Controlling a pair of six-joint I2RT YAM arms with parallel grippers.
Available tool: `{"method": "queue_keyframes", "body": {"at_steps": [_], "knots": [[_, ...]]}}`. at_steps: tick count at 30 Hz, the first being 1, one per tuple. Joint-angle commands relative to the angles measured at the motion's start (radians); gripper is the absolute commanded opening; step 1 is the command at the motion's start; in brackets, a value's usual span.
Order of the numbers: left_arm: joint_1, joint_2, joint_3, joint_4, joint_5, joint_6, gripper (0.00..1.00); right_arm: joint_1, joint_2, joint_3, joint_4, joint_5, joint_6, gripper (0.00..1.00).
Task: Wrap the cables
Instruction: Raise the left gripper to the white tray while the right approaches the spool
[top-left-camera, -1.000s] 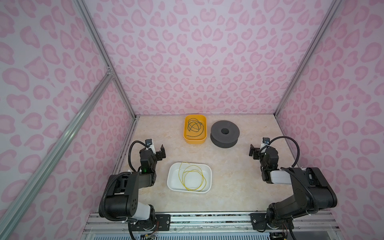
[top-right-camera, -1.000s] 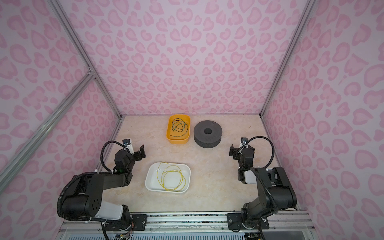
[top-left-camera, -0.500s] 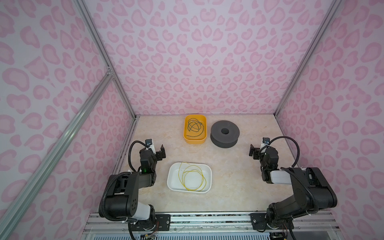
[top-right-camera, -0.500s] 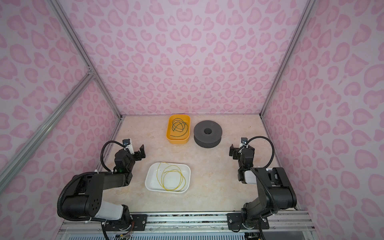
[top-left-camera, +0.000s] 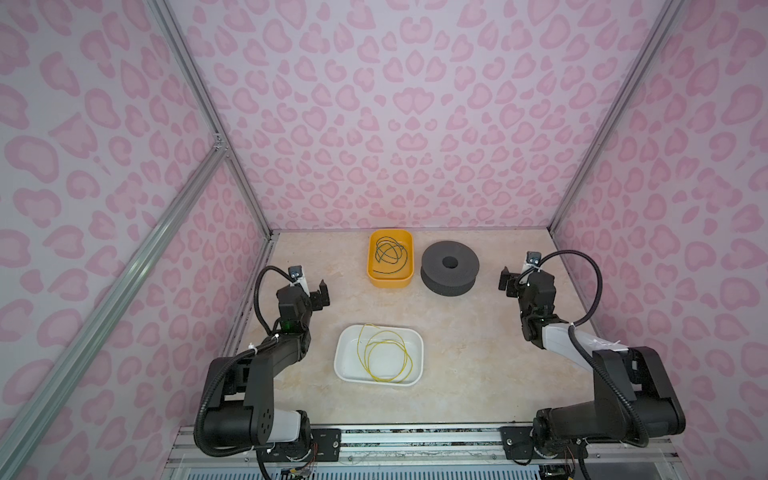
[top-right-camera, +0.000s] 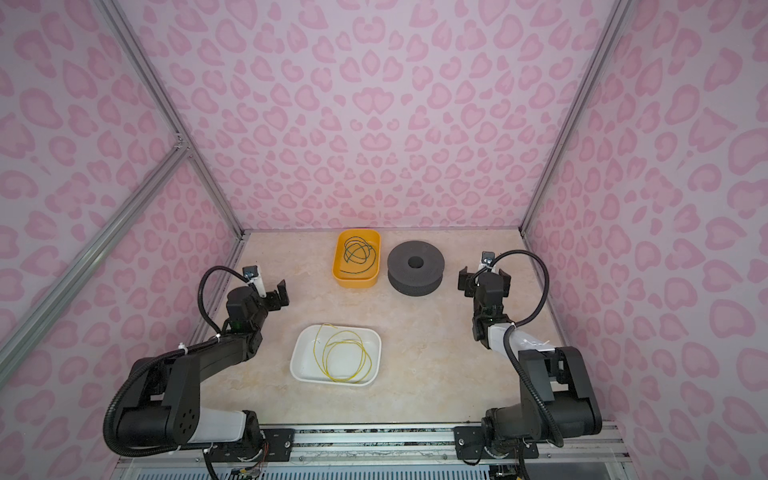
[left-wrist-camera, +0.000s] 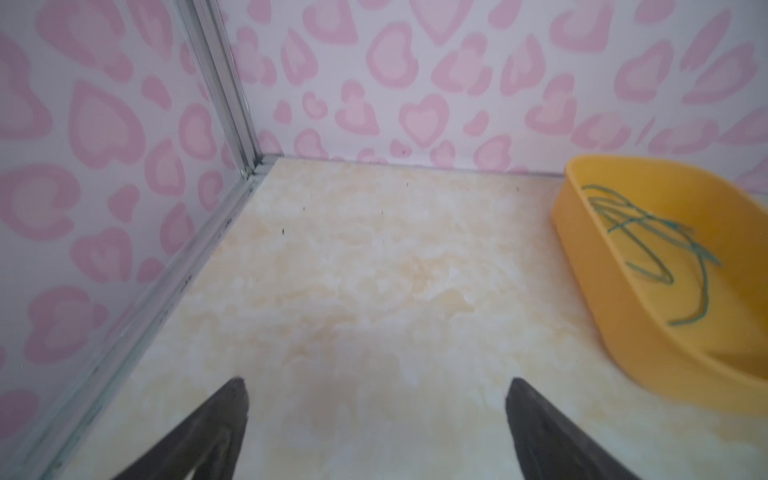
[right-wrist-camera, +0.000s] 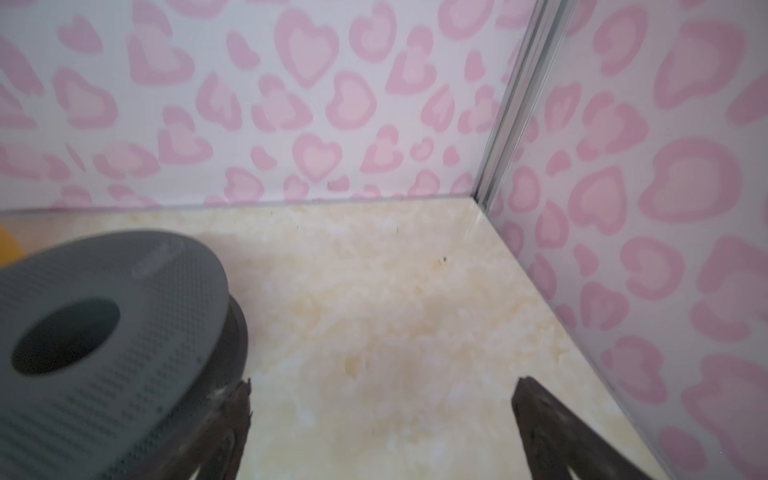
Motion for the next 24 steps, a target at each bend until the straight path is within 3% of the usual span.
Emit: {"method": "queue_keyframes", "body": {"at_steps": [1,4,6,8,11,12,14,16,18,22,24], "knots": [[-0.002,-0.089,0.126,-0.277,0.047,-0.074,0.98,0.061,-0.029,0.164,-0.402,0.102,-0.003,1.00],[-0.002,-0.153,0.306,-0.564,0.081,-0.195,0.98,0.117,-0.038,0.384,-0.695,0.065,0.093,1.00],[-0.002,-0.180,0.434,-0.778,0.167,-0.290,0.98,0.112,-0.028,0.506,-0.863,-0.099,0.250,1.00],[-0.001,-0.206,0.491,-0.900,0.319,-0.380,0.98,0.084,-0.035,0.522,-0.918,-0.254,0.435,1.00],[-0.001,-0.256,0.420,-0.895,0.591,-0.546,0.98,0.019,-0.072,0.342,-0.706,-0.553,0.672,1.00],[0.000,-0.268,0.370,-0.878,0.663,-0.595,0.98,0.002,-0.069,0.292,-0.658,-0.615,0.746,0.91],[0.000,-0.271,0.265,-0.866,0.720,-0.690,0.98,0.025,-0.046,0.264,-0.664,-0.654,0.733,0.80],[-0.001,-0.236,0.196,-0.841,0.814,-0.656,0.98,0.099,-0.032,0.313,-0.813,-0.572,0.646,0.74],[-0.005,-0.259,0.160,-0.887,0.766,-0.619,0.98,0.176,-0.031,0.330,-0.882,-0.493,0.596,0.74],[-0.043,-0.347,0.239,-1.183,0.498,-0.470,0.98,0.269,-0.039,0.299,-0.920,-0.431,0.587,0.68],[-0.069,-0.368,0.265,-1.271,0.416,-0.424,0.98,0.307,-0.040,0.293,-0.930,-0.409,0.573,0.65]]}}
